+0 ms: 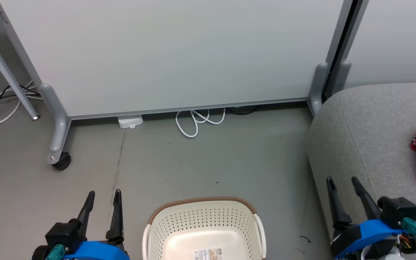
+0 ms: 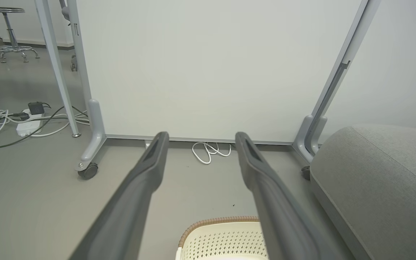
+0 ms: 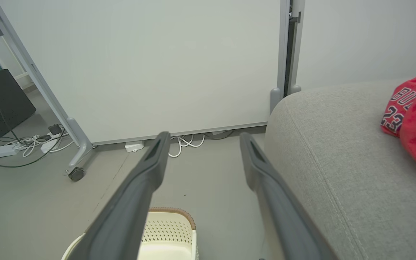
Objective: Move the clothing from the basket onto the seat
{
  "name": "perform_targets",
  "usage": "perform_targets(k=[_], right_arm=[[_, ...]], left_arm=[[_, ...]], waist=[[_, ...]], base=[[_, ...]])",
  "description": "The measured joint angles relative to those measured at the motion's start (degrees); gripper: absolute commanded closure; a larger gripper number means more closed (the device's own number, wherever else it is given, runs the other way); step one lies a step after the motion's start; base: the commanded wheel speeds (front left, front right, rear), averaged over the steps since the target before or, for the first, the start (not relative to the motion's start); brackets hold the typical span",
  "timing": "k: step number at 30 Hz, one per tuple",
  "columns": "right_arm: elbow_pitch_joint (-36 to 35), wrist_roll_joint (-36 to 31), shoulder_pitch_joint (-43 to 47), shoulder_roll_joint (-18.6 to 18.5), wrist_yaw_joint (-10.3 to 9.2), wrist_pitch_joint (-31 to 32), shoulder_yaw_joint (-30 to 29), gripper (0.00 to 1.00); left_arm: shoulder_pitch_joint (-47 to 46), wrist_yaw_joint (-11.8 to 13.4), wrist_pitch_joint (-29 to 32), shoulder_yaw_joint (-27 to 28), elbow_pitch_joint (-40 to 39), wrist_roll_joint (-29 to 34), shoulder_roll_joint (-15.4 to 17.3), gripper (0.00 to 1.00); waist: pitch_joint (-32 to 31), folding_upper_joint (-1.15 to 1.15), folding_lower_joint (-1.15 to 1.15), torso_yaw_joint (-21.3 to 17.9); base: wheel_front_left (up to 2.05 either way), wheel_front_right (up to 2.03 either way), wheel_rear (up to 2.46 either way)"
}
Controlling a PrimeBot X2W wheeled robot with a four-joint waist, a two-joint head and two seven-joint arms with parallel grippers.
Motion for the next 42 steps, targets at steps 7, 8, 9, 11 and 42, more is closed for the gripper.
perform_targets(k=[7,8,9,11,42], right_arm=[[1.4,0.0,0.3,0.1,0.00,0.1,0.3,1.00],[1.9,0.0,0.5,0.1,0.00,0.2,0.3,1.00],[2.5,0.0,0.8,0.2,0.00,0.2,0.3,1.00],[3.5,0.1,1.3,0.3,0.00,0.3,0.3,1.00],[1.4,29.6,1.6,0.4,-0.01,5.7,-1.0,1.00]], left_arm=[[0.6,0.0,0.2,0.1,0.7,-0.1,-0.3,1.00],[1.1,0.0,0.3,0.0,1.3,-0.1,-0.4,1.00],[1.6,0.0,0.3,0.0,1.8,-0.1,-0.6,1.00],[2.4,0.0,0.3,0.0,2.9,-0.1,-0.9,1.00],[1.5,0.0,8.1,4.0,-0.3,-28.1,-1.9,1.00]], waist=[[0.0,0.00,0.00,-0.1],[0.0,0.00,0.00,-0.1],[0.0,0.00,0.00,-0.1],[0.0,0.00,0.00,-0.1],[0.1,0.00,0.00,-0.8]], base=[[0.00,0.00,0.00],[0.00,0.00,0.00],[0.00,0.00,0.00],[0.00,0.00,0.00],[0.00,0.00,0.00]])
